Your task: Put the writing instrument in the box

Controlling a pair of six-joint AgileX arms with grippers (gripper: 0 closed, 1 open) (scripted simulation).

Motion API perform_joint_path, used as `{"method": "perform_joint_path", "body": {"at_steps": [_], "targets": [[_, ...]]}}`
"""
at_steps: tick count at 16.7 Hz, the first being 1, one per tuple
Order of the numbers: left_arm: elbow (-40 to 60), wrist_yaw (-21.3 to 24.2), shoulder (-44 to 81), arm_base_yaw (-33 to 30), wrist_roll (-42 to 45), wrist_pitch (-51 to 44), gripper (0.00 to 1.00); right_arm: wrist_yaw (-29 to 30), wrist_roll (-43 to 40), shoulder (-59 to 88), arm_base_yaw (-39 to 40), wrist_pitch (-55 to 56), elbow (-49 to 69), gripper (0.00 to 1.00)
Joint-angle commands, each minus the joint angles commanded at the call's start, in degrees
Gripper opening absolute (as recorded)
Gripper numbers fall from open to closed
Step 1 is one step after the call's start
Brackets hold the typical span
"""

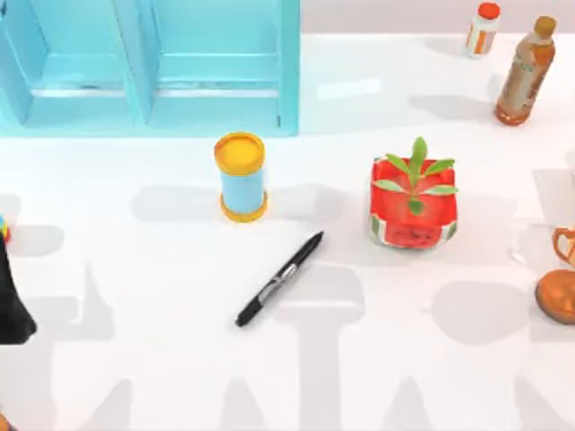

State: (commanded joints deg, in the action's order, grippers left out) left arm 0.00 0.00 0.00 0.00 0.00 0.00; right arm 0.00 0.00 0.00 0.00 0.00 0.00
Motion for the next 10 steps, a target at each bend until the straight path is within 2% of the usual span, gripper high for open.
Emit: {"method": "perform_joint_path", "body": {"at_steps": [5,10], "targets": [[0.00,0.00,0.00,0.00,0.00,0.00,1.00,-0.05,1.59,3.31,1.17,-2.07,2.04,1.00],[0.00,0.00,0.00,0.00,0.00,0.00,1.00,0.00,9.93,19.24,6.44,-11.51,12.97,1.00]]}}
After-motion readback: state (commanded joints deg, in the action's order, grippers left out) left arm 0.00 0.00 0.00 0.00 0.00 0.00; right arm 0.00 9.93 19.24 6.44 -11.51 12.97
